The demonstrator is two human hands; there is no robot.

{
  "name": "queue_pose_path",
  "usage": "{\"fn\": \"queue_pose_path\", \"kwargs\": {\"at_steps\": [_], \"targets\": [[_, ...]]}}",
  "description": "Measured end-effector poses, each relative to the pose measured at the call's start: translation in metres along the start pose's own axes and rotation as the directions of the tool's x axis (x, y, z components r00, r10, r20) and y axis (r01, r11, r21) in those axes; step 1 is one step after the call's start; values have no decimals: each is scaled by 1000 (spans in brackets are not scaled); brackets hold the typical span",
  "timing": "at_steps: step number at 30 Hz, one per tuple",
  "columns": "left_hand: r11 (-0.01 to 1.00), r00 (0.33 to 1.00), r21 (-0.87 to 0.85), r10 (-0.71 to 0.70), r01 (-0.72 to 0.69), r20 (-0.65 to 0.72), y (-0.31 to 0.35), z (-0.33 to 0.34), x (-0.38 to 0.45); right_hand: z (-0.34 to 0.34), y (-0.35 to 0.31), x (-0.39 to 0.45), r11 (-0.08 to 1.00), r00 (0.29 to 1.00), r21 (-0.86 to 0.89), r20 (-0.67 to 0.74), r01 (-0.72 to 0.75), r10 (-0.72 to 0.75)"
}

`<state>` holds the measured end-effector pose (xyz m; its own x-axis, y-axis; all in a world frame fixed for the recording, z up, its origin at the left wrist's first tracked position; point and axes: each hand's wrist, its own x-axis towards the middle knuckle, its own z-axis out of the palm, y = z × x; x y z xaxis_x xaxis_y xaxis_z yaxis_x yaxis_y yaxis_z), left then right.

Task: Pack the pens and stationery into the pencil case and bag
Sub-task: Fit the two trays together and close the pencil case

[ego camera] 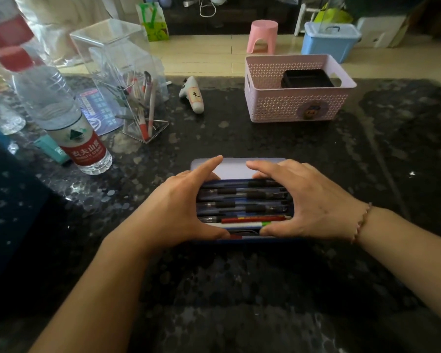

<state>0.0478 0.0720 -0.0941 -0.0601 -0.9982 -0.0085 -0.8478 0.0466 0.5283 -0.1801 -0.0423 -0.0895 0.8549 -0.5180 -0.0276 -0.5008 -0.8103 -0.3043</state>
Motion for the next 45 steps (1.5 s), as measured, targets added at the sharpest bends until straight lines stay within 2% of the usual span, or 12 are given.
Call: {"fn": "queue_pose_path", "kwargs": {"at_steps": [5, 13, 33, 42, 45], "targets": [[999, 1000, -30, 15, -16, -28, -7, -1, -1, -2, 6, -7, 999, 1000, 35, 19, 9, -10], [998, 996, -43, -32, 36, 88, -15, 4, -3, 8, 22, -19, 992, 987, 69, 129, -109, 99], [997, 989, 38, -72, 67, 128, -16, 13, -5, 21, 30, -24, 981, 982, 117, 131, -153, 137], [997, 988, 33, -72, 69, 133, -15, 12, -6, 25, 26, -25, 982, 973, 68, 161, -177, 165], [993, 984, 13, -115, 115, 134, -20, 8, -11, 28, 25, -33, 984, 979, 28, 109, -177, 173]]}}
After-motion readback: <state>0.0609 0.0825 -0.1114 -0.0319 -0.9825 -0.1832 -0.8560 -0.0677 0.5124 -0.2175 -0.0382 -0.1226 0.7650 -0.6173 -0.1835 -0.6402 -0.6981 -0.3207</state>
